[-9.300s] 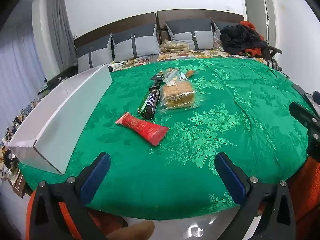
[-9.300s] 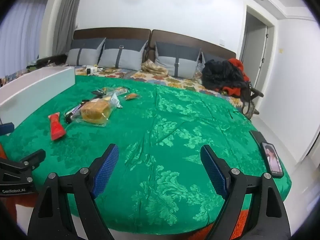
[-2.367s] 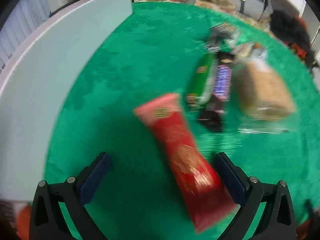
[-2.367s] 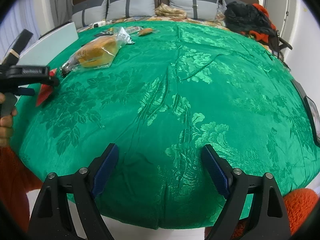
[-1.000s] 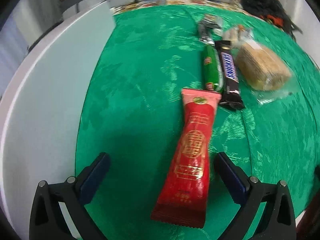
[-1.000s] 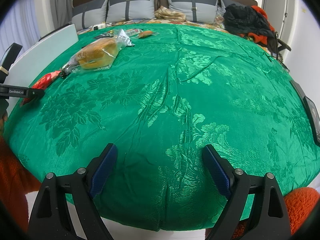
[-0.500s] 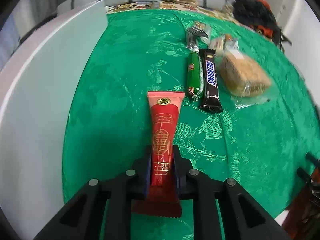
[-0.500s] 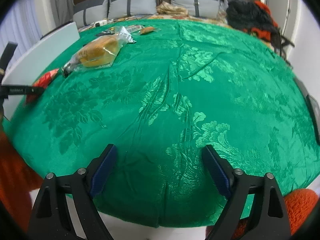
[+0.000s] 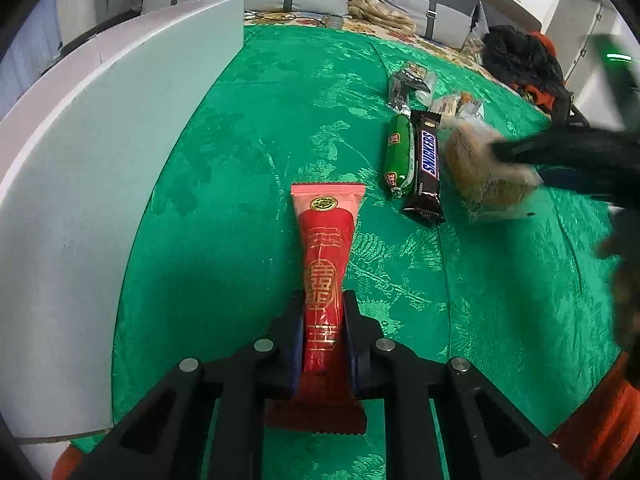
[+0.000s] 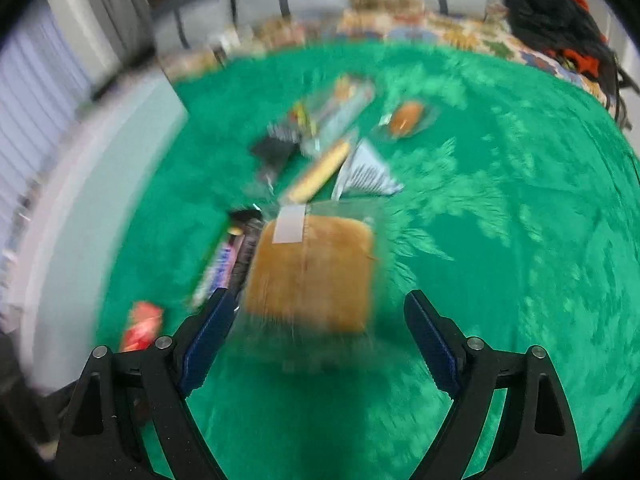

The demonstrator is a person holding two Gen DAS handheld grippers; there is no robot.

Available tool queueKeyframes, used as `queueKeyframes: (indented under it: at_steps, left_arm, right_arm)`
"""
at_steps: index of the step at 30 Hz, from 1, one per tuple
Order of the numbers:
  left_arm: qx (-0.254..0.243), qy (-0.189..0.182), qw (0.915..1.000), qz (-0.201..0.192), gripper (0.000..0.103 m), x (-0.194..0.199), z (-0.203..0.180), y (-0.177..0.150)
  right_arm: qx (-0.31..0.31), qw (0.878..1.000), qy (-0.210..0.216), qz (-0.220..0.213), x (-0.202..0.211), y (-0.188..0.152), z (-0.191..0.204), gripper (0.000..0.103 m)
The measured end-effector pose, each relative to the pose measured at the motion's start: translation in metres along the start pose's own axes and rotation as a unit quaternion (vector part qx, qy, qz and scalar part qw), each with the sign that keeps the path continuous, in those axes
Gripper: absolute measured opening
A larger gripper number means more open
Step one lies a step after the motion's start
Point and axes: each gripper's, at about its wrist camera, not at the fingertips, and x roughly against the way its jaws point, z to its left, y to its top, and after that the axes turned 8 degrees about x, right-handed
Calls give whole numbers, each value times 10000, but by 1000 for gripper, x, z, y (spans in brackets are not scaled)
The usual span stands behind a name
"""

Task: Organize snacks
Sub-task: 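Carry both snacks into the white box and open both grippers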

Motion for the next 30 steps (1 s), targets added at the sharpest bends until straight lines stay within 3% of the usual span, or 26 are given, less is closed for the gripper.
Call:
queueKeyframes:
  at_steps: [2, 3, 5, 8, 13, 16, 19, 22, 25, 27, 29, 30]
  left_arm:
    - [72, -60, 10000, 29, 16, 0, 2, 1]
    - [100, -85, 9999, 33, 15, 1, 3, 1]
    - [175, -182, 9997, -7, 14, 5, 7, 2]
    - [164, -463, 9986, -180, 14, 19, 6, 1]
    - [213, -1043, 9934, -433, 14, 57, -4, 5]
    - [403, -1325, 9885, -602, 14, 86, 3, 12]
    - [712, -1484, 9832, -790, 14, 122, 29, 28]
    - [986, -1347, 9805, -1035, 14, 153, 70, 46]
    - [1145, -732, 9821, -1306, 14, 174, 118, 69]
    - [1280, -377, 9831, -1255, 17, 175, 153, 81]
    - [1465, 297, 9840, -969, 44, 163, 188, 89]
    - [1559, 517, 9828, -848, 72, 157, 199, 89]
  right_arm:
    - [-60, 9985, 52, 536, -33, 3, 3, 91]
    - [-102, 9984, 28, 553, -38, 0, 2, 87]
    - [-91, 9999, -90, 62, -22, -3, -2, 76]
    - [-411, 9981, 319, -344, 8, -20, -26, 75]
    - [-490, 9949, 476, -747, 55, -43, -48, 75]
    - [-327, 9927, 636, -971, 82, -40, -35, 75]
    - [-34, 9873, 1020, -1222, 114, -22, 10, 75]
    - [425, 9749, 1597, -1491, 141, 4, 72, 75]
    - [902, 9577, 2238, -1567, 158, 33, 146, 76]
    - [1191, 9508, 2470, -1438, 152, 50, 194, 78]
    - [1456, 9485, 2581, -1119, 136, 66, 244, 81]
    - [1520, 9481, 2660, -849, 125, 71, 260, 82]
